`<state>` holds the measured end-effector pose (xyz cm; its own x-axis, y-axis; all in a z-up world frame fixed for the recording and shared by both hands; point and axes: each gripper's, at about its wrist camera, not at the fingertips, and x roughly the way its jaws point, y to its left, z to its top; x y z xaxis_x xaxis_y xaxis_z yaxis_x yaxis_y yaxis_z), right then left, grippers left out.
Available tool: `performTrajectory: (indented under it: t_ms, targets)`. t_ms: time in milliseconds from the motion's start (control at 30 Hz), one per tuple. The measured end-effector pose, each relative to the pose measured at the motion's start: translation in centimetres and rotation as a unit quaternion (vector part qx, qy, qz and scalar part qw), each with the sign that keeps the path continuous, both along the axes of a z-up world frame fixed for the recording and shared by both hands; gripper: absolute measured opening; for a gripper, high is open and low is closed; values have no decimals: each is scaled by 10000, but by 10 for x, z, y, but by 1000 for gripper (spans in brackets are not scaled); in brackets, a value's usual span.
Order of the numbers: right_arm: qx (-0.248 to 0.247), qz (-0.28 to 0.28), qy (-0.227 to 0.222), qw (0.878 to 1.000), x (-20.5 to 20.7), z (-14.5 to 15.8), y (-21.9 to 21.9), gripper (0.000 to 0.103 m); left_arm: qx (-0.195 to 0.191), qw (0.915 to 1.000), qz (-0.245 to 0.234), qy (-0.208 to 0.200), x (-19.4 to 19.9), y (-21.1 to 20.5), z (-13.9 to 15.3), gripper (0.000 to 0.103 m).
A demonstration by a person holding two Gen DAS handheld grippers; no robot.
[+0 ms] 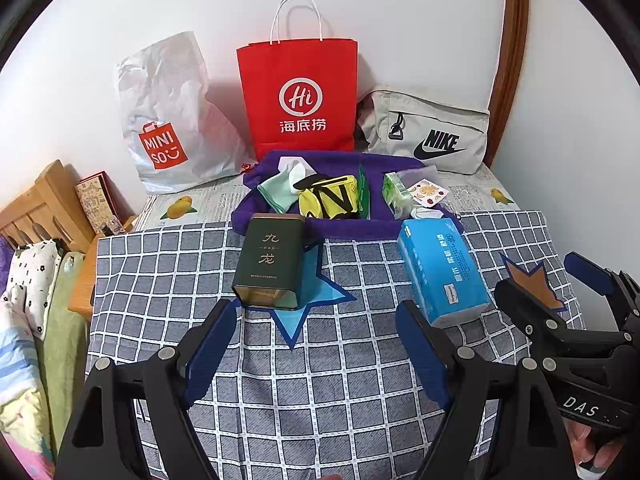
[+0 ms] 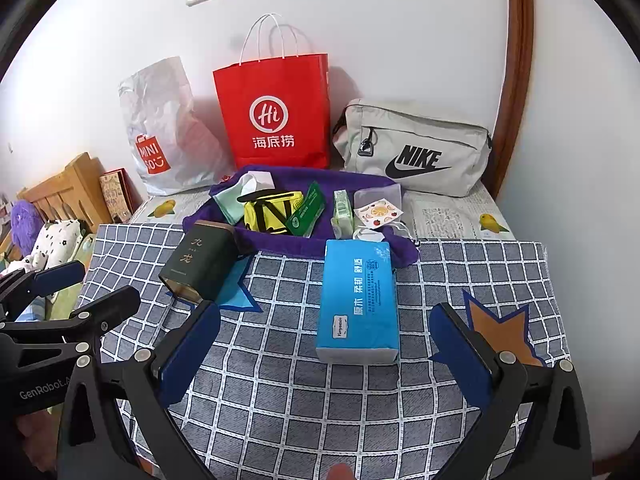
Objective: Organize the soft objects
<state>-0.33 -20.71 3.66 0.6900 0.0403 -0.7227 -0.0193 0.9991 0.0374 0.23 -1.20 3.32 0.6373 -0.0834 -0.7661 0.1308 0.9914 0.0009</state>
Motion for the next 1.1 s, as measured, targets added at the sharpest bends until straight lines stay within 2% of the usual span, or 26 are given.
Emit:
performTrajectory:
  t_ms: [1100]
  targets:
    - [5, 17, 28, 10000, 3, -2, 0, 103, 15, 10000, -19, -40, 0, 4, -1, 81]
